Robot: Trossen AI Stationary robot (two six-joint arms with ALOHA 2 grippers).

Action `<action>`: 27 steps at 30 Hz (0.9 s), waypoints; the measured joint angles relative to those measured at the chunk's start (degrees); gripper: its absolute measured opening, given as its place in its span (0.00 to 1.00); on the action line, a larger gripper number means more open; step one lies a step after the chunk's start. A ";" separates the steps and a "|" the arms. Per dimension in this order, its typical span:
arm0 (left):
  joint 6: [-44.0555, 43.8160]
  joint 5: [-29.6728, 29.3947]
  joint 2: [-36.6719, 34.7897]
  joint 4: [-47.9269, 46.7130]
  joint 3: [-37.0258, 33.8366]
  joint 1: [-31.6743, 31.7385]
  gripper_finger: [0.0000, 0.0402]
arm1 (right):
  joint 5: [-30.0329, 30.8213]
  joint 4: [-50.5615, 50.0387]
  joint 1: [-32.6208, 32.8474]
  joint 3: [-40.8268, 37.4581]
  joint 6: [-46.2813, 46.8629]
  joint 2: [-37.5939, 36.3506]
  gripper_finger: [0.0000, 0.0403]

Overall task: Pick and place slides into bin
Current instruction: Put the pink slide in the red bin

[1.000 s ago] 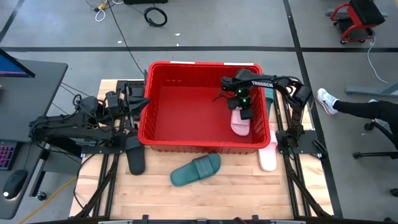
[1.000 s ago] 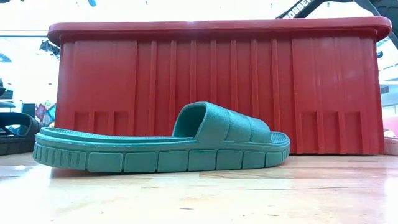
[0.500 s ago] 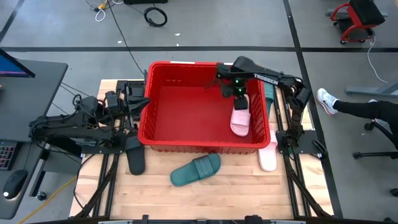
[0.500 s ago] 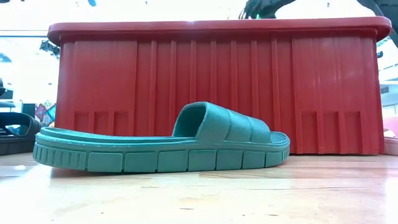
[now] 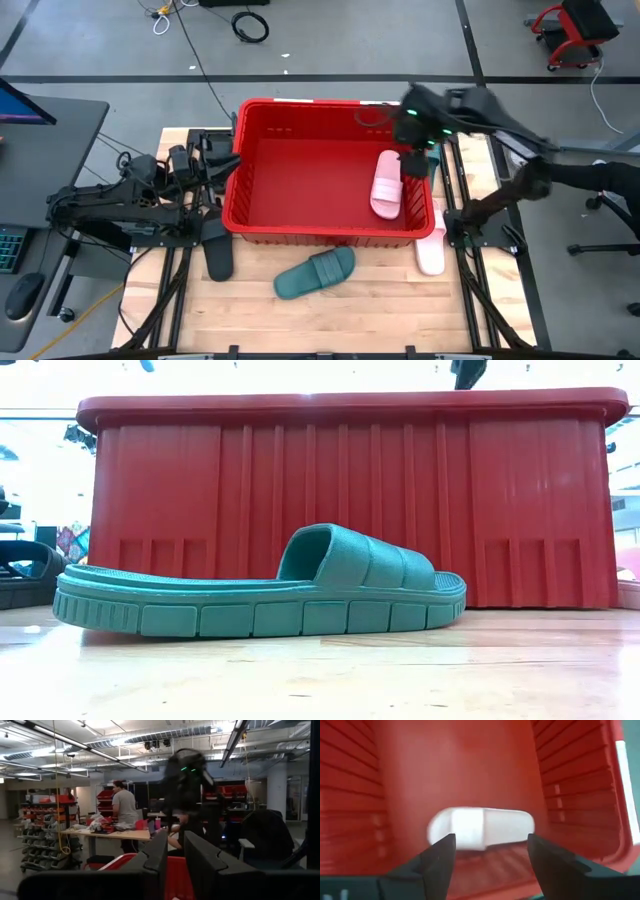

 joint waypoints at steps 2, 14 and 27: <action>0.02 -0.18 0.00 0.04 0.00 0.00 0.20 | 1.27 0.19 2.98 -0.58 5.37 -4.46 0.62; 0.04 -0.18 0.00 0.04 0.00 0.00 0.25 | 6.46 -0.01 18.00 -19.11 30.47 -25.10 0.60; -4.33 -0.16 0.00 -0.06 0.00 0.00 0.26 | 0.22 0.12 19.80 -38.77 29.63 -33.09 0.60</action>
